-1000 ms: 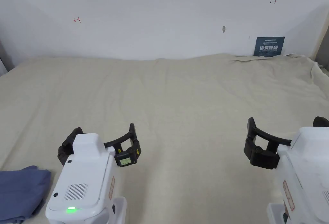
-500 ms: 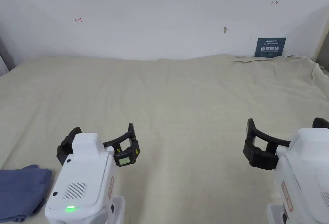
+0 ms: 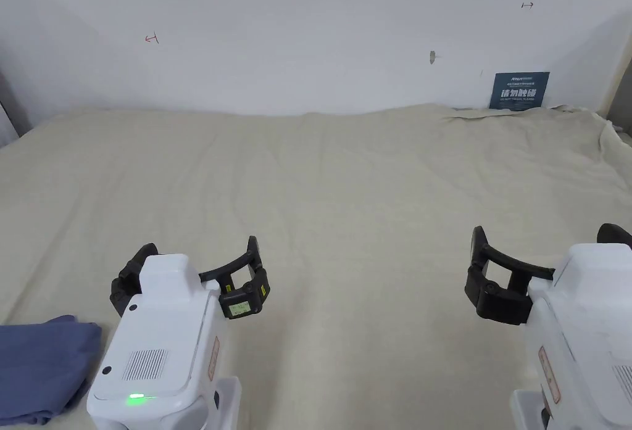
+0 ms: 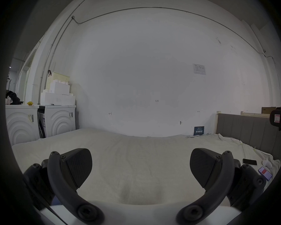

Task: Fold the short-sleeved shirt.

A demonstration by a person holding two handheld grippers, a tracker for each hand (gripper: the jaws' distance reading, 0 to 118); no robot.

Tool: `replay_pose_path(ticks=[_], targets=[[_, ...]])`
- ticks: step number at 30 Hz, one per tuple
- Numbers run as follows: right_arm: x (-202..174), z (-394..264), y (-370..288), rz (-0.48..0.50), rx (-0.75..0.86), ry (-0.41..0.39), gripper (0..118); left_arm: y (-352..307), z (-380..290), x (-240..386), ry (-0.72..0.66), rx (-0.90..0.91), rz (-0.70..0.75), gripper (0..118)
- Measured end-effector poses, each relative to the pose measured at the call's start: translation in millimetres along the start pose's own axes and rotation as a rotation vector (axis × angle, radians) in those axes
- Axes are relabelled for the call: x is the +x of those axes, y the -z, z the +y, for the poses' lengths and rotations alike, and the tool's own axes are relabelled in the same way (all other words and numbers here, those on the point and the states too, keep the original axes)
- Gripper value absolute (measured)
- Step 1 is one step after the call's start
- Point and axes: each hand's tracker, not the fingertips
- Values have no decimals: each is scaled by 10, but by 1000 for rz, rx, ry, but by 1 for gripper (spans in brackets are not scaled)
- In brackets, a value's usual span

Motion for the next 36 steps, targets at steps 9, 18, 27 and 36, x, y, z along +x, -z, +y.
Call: replay_pose_path(ticks=[9,18,27,36], targets=[[5,-5,-9,-1,-2,1,116,-4,2,0,6,-2,-1,118],[12,-4,-9,-5,-2,-1,116,1,-10,0,8,-5,-2,118],[15,12,-1,-8,1,-2,116,-2,-13,-3,11,-6,-2,118],[3,10,-14,-3,2,-4,116,-15,-12,-14,18,-7,-3,118]])
